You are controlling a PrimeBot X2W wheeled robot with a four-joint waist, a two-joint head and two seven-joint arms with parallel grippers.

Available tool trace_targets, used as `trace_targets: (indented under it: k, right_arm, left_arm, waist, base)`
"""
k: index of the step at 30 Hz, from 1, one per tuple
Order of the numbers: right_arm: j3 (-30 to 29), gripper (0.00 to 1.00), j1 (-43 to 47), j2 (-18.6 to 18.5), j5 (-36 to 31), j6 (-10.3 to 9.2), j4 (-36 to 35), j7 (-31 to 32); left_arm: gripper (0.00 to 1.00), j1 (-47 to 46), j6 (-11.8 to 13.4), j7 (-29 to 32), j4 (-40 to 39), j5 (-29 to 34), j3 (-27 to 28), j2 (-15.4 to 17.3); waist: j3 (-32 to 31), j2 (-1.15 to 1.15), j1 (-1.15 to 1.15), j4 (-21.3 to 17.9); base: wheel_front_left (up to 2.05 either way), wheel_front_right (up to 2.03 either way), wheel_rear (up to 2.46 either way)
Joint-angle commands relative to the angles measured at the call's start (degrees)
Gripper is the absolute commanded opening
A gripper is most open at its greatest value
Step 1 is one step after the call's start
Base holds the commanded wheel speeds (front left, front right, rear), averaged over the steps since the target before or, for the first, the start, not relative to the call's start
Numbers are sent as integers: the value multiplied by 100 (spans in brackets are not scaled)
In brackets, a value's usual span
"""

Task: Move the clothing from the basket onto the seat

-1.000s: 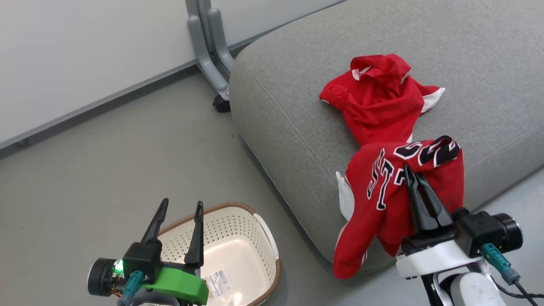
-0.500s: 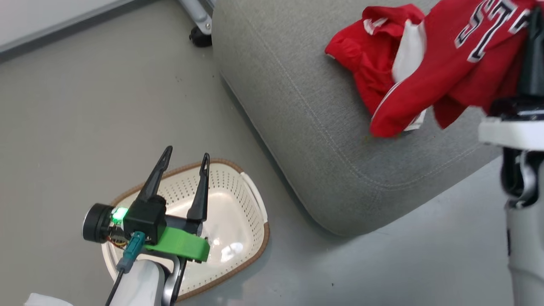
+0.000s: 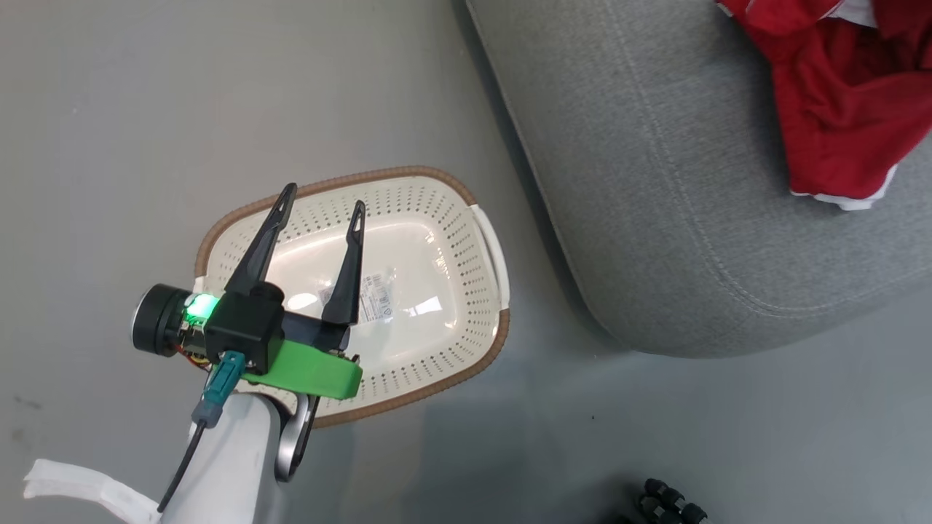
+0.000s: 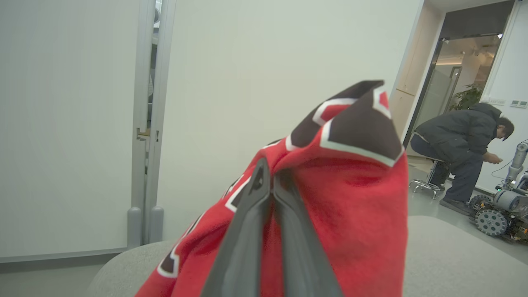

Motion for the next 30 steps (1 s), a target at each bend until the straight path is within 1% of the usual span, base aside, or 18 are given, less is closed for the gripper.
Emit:
trace_targets:
  k: [1, 3, 5, 8, 10, 11, 12, 16, 21, 25, 30]
  right_arm:
    - [-16, 0, -93, -19, 85, -4, 263, -17]
    - [-88, 0, -131, 21, 232, -4, 675, -17]
    - [-34, 0, -134, 74, 332, -4, 958, -17]
    - [-28, 0, -43, 117, 368, -4, 1237, -17]
    - [-18, 27, 75, 164, 310, -4, 1350, -17]
    - [-37, 86, 156, 198, 258, -4, 1390, -17]
    - [-92, 100, 223, 247, 226, -5, 1406, -17]
    - [-292, 100, 658, 488, -20, -5, 1260, -17]
    - [-199, 100, 1576, 812, -405, -5, 825, -17]
    - [128, 100, 2396, 1102, -455, -5, 372, -17]
    - [793, 100, 3381, 1330, -435, -5, -119, -17]
  left_arm:
    - [100, -158, -26, 1, -9, -41, -5, -4]
    - [100, -203, -33, 1, 11, -51, -17, -23]
    - [100, -228, -39, 1, 30, -64, -27, -40]
    - [100, -220, -27, 1, 72, -88, -3, -53]
    - [100, -179, -36, 1, 93, -140, 23, -72]
    - [100, -125, -44, 1, 113, -198, 37, -87]
    - [100, -79, -51, 1, 150, -219, 43, -97]
    - [100, 107, -58, 1, 255, -386, 85, -147]
    - [100, 450, -17, 1, 410, -630, 201, -187]
    - [100, 782, 1, 1, 526, -797, 326, -203]
    - [100, 1253, 103, 0, 534, -945, 528, -210]
  waist:
    - [567, 0, -1, 572]
    - [601, 0, -1, 637]
    - [599, 0, -1, 684]
    - [506, 0, -1, 739]
    - [367, 0, -1, 775]
    - [272, 0, -1, 790]
    - [166, 0, -1, 806]
    - [-363, 0, -1, 909]
    - [-1166, 0, -1, 1057]
    - [-1759, 0, -1, 1192]
    - [-2419, 0, -1, 1378]
  base:
    - [0, 0, 0]
    - [0, 0, 0]
    - [0, 0, 0]
    - [0, 0, 0]
    - [0, 0, 0]
    - [0, 0, 0]
    - [0, 0, 0]
    - [0, 0, 0]
    - [0, 0, 0]
    - [0, 0, 0]
    - [0, 0, 0]
